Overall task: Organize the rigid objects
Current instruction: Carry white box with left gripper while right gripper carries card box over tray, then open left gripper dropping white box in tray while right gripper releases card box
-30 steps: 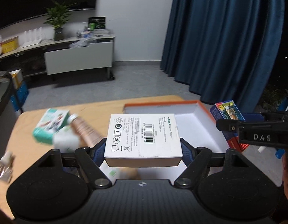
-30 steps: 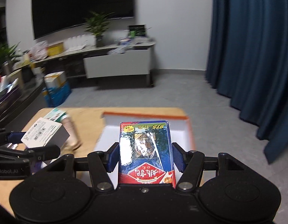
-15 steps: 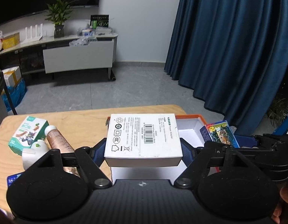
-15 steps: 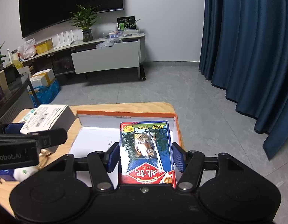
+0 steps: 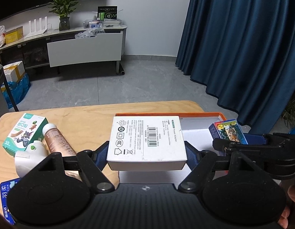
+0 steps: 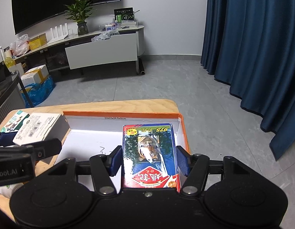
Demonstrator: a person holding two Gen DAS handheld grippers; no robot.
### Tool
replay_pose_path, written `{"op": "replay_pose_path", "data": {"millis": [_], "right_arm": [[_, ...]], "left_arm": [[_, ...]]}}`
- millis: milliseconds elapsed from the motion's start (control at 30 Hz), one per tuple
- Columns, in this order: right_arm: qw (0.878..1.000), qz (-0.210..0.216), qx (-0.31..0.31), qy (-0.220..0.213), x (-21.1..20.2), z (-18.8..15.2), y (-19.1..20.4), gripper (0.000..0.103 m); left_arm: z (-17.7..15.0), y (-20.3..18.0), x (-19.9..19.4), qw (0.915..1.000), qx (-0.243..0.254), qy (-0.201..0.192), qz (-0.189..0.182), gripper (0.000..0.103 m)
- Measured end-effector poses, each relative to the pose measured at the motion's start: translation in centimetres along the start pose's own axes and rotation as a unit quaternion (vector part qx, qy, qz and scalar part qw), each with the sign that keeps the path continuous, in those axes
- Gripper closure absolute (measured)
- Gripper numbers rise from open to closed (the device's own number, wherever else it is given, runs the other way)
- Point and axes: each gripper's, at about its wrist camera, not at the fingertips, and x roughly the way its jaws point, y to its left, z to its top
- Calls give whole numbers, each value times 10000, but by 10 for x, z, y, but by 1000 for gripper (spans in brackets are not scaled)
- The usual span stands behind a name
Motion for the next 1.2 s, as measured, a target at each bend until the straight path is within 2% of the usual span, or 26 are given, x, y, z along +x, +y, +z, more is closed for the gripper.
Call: {"op": "replay_pose_path", "data": {"millis": [1200], "right_arm": [[9991, -404, -75, 94, 44, 13, 11, 32]], "left_arm": [[6, -1, 46, 9995, 59, 309, -58, 24]]}}
